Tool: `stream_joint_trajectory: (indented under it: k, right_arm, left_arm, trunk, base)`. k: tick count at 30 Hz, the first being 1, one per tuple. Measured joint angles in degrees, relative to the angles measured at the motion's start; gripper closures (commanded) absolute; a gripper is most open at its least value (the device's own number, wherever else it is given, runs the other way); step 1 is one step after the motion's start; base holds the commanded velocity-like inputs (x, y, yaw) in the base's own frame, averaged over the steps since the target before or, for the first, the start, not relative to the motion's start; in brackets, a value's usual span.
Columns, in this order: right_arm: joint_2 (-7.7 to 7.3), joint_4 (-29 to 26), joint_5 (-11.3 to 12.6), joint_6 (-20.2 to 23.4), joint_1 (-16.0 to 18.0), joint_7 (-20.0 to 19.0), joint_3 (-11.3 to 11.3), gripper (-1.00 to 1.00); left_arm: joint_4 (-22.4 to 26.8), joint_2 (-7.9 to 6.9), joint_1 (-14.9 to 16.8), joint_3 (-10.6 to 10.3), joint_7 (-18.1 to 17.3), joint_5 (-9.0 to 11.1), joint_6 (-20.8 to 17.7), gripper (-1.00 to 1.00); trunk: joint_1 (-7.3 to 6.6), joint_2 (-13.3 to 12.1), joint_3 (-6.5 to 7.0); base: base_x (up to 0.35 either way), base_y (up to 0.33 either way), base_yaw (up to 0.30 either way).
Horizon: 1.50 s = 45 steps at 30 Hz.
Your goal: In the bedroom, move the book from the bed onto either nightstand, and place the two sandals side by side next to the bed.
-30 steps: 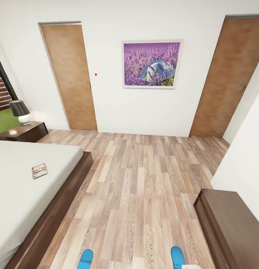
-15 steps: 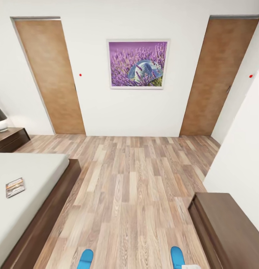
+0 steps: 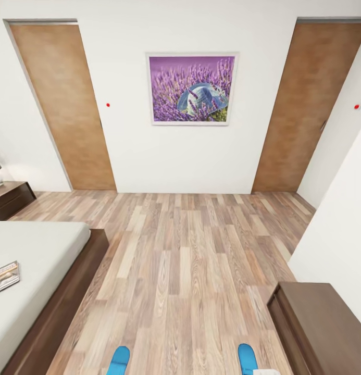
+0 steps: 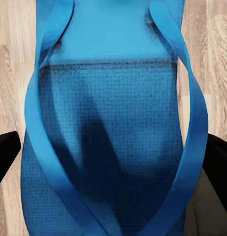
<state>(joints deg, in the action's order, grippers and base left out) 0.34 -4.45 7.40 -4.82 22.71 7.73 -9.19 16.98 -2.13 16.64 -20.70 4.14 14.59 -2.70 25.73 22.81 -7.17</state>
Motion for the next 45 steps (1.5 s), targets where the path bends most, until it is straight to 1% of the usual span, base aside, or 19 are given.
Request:
stream_joint_trajectory:
  k: [13,45]
  right_arm:
    - [-0.01,0.0,0.0,0.0,-0.2,0.0,0.0,1.0]
    - [0.0,0.0,0.0,0.0,-0.3,0.0,0.0,1.0]
  left_arm:
    - [0.0,-0.09,0.0,0.3,0.0,0.1,0.4,1.0]
    - [0.0,-0.1,0.0,0.3,0.0,0.1,0.5,1.0]
  trunk:
    - [0.0,0.0,0.0]
    - [-0.01,0.0,0.0]
  base:
    - [0.211,0.0,0.0]
    - [0.311,0.0,0.0]
